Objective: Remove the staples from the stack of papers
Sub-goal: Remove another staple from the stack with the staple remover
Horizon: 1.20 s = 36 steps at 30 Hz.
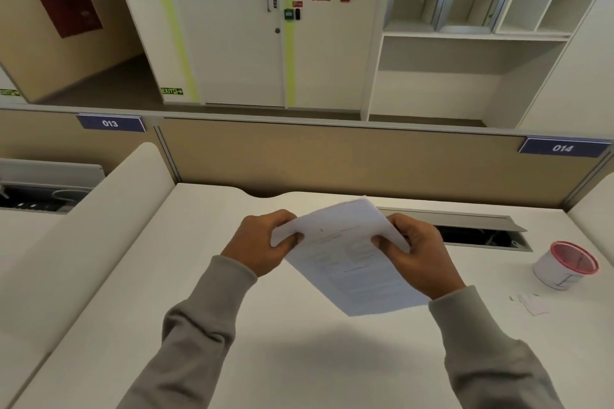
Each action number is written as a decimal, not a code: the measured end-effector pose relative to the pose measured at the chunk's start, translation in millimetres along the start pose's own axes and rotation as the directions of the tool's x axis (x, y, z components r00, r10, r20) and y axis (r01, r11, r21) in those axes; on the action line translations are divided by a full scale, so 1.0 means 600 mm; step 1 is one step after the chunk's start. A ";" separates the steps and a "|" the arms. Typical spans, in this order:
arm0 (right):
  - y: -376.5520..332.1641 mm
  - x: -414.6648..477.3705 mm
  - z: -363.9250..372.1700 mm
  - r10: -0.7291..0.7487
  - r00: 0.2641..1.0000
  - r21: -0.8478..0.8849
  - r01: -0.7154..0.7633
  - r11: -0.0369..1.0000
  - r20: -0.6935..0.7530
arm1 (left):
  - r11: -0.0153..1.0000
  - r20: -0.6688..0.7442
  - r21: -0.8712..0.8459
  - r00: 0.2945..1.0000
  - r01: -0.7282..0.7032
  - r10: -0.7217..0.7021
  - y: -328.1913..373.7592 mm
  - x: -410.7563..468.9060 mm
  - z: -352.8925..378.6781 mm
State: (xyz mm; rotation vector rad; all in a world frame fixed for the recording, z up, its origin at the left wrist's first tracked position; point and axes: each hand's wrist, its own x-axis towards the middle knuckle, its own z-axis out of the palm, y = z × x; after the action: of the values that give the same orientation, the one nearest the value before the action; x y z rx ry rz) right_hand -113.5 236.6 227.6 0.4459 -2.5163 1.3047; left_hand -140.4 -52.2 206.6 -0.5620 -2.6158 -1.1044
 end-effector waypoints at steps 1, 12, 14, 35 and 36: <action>0.003 -0.005 -0.003 0.011 1.000 0.020 -0.011 1.000 -0.022 | 0.999 -0.047 -0.043 0.998 0.026 -0.028 -0.006 -0.007 -0.003; 0.029 -0.051 0.008 0.246 0.967 0.390 -0.201 0.899 -0.069 | 0.426 0.143 -0.827 0.870 0.367 -0.472 0.050 -0.058 0.055; 0.041 -0.063 0.023 0.291 0.954 0.421 -0.236 0.876 -0.071 | 0.463 0.139 -0.792 0.855 0.399 -0.499 0.051 -0.065 0.073; 0.106 -0.105 0.132 0.520 0.837 0.504 -0.379 0.776 -0.172 | 0.467 -0.019 -0.802 0.764 0.374 -0.645 0.040 -0.077 0.185; 0.106 -0.102 0.130 0.517 0.837 0.505 -0.373 0.778 -0.178 | 0.479 -0.028 -0.796 0.769 0.369 -0.639 0.040 -0.075 0.184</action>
State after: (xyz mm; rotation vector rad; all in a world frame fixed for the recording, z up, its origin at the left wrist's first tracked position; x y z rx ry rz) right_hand -89.6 216.2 114.0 -0.3026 -2.1053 1.9790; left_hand -98.0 31.9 129.8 0.3504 -1.9343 -2.3019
